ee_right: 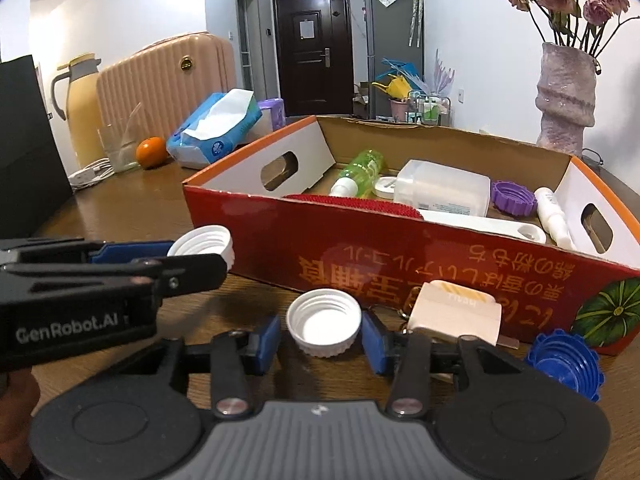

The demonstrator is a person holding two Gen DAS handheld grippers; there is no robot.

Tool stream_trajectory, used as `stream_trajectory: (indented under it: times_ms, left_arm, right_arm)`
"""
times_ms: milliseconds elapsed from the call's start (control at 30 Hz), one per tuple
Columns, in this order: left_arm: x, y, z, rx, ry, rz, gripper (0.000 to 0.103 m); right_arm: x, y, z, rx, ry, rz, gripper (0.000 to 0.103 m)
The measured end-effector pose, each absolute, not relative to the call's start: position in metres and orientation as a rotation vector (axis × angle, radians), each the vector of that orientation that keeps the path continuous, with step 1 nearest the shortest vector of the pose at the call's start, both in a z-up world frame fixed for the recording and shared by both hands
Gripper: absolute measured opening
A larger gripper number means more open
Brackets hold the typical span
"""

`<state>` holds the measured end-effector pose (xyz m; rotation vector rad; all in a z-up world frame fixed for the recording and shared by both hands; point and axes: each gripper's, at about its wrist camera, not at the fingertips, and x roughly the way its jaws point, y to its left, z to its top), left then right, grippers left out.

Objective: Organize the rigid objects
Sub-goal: 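Grasp a white screw cap with the left tool while the right tool grasps another white cap, then carry the white cap with the left tool into the box while the right tool carries its cap there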

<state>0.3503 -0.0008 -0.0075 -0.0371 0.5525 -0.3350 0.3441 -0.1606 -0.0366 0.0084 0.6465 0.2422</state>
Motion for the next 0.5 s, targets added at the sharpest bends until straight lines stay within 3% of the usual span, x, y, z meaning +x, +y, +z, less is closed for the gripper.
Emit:
stream_trajectory:
  times_ms: [500]
  left_arm:
    - [0.279,-0.014,0.007,0.028,0.538,-0.334,0.04]
  right_arm:
    - [0.248,-0.209,0.003,0.046,0.547,0.149,0.039]
